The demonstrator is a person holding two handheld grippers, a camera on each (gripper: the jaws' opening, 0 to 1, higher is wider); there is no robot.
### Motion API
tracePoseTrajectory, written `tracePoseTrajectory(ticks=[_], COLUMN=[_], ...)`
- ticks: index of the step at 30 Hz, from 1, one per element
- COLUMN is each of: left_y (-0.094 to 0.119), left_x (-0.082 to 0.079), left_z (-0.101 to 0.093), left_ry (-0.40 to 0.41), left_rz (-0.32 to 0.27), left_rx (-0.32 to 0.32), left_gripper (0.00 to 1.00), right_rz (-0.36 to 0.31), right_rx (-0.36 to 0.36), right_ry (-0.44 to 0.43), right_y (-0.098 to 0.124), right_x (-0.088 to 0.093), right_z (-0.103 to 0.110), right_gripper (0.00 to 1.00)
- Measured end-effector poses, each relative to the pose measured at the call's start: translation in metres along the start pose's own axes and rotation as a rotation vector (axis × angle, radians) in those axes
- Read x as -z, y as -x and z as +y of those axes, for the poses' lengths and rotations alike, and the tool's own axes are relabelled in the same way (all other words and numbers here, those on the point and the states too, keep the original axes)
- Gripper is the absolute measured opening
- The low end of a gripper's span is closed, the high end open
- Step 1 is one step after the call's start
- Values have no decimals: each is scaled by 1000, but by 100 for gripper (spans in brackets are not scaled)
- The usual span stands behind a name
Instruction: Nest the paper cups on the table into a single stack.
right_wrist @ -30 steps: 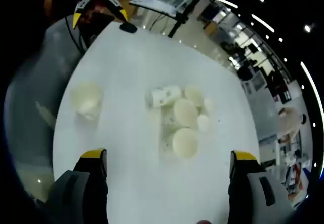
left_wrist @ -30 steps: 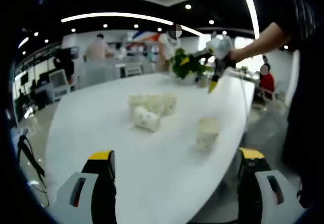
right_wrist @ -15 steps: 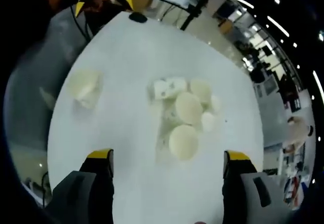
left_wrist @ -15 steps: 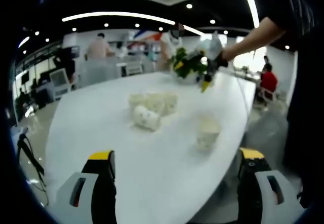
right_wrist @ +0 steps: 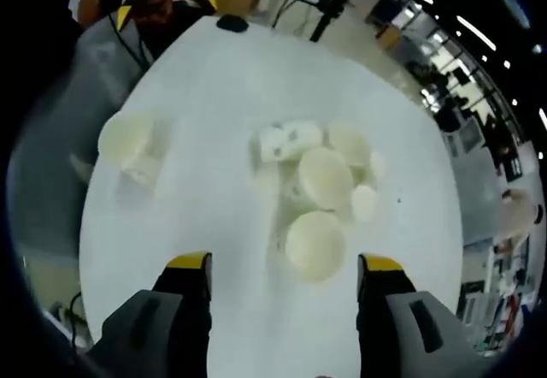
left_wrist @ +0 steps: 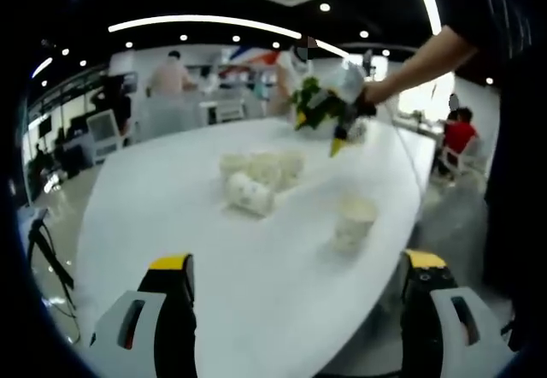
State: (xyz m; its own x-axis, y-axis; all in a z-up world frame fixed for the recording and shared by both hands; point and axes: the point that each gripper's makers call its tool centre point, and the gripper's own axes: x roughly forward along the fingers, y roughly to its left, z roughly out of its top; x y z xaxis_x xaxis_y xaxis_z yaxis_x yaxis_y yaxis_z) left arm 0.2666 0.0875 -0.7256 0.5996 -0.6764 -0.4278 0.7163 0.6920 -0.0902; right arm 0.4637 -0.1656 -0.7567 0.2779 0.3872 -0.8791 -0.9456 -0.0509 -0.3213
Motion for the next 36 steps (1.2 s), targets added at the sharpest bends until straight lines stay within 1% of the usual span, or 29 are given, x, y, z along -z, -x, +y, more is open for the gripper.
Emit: tracePoseTrajectory(ticks=[6,9,13,15,18,22,25,30,36], left_y=[2,4,6,7,7,7,8,8,8], left_x=[1,3,6,6,5,8,9,10,11], left_z=[3,5,5,6,7,7,7,7,8], left_ry=[11,20,27,28,28,38,38,41,47], left_rz=[1,0,8,7,1,2,6,7,7], left_rx=[-18,-30,-39,-46,-56,-62,-64,-68,-71], left_gripper=[99,99,99,99,99,99,99,99,99], right_rz=[17,18,23,28,37,41,53,42,47], right_rx=[-28,-36,-45,-61,-91,-108,-116,-138,-148], right_ry=[-19,-23,-33,-41,-24,-11,8,17,43], right_y=[-11,-14,-19,-23,-26,-26,-29,-34,-37], right_x=[7,5,5,7,8,6,7,4,3], right_z=[0,0,-4,-2,3,4,4,4,1], right_gripper=[60,54,52,48,41,37,32,22,13])
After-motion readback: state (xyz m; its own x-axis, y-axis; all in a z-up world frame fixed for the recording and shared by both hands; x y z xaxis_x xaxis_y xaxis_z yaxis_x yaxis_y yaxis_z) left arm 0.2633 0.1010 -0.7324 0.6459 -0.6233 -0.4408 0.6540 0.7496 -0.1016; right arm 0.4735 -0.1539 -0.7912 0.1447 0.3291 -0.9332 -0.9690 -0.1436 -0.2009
